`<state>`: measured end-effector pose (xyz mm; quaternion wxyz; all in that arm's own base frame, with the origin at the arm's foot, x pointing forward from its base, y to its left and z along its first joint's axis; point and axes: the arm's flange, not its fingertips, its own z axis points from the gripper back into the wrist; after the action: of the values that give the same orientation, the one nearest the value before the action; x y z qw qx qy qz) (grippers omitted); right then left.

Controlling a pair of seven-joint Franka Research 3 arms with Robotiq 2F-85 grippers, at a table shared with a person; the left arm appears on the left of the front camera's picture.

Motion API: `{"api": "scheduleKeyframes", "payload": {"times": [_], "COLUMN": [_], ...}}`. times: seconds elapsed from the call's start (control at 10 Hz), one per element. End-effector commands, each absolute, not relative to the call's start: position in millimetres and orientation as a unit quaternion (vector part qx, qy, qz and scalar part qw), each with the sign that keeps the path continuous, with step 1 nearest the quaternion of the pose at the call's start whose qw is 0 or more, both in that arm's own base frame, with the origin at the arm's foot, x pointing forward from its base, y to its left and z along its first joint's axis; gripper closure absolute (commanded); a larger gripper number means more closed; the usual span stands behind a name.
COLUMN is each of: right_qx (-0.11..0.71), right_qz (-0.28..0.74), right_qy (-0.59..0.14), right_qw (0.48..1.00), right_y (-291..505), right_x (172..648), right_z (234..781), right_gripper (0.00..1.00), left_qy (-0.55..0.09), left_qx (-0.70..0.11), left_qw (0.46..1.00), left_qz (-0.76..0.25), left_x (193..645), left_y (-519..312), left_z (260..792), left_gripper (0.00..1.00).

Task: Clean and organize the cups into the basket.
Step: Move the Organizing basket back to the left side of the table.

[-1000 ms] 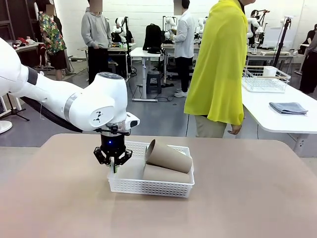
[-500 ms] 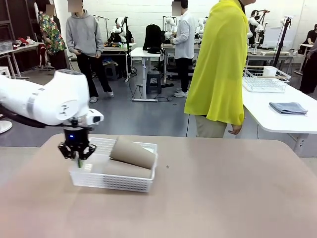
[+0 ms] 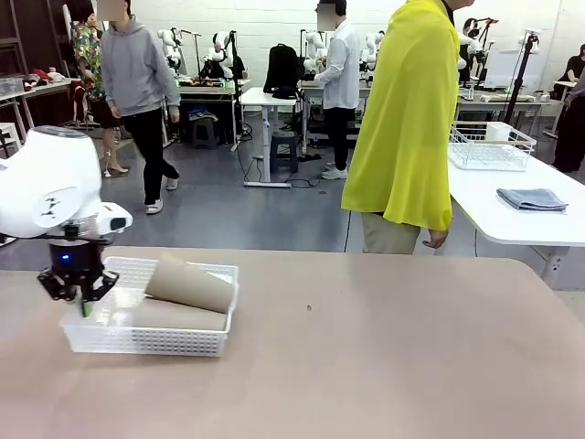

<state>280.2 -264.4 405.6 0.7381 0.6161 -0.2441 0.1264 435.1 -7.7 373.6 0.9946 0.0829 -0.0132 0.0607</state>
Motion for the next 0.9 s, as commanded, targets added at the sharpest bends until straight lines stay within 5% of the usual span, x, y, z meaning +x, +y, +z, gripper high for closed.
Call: {"api": "scheduleKeyframes", "payload": {"times": [0.0,0.8], "right_qx": [0.611,0.611], "right_qz": [0.123,0.123], "right_qy": [-0.242,-0.242], "right_qw": [0.743,0.743], "right_y": [-261.0,-261.0], "right_x": [277.6,277.6], "right_z": [405.1,405.1], "right_gripper": [0.0,0.0], "left_qy": [-0.016,-0.025], "left_qx": [0.089,0.054], "left_qw": [0.993,0.996], "left_qz": [0.076,0.072], "left_x": [427.0,444.2], "left_y": [28.7,92.6], "left_z": [369.3,352.3], "left_gripper": [0.94,0.94]}}
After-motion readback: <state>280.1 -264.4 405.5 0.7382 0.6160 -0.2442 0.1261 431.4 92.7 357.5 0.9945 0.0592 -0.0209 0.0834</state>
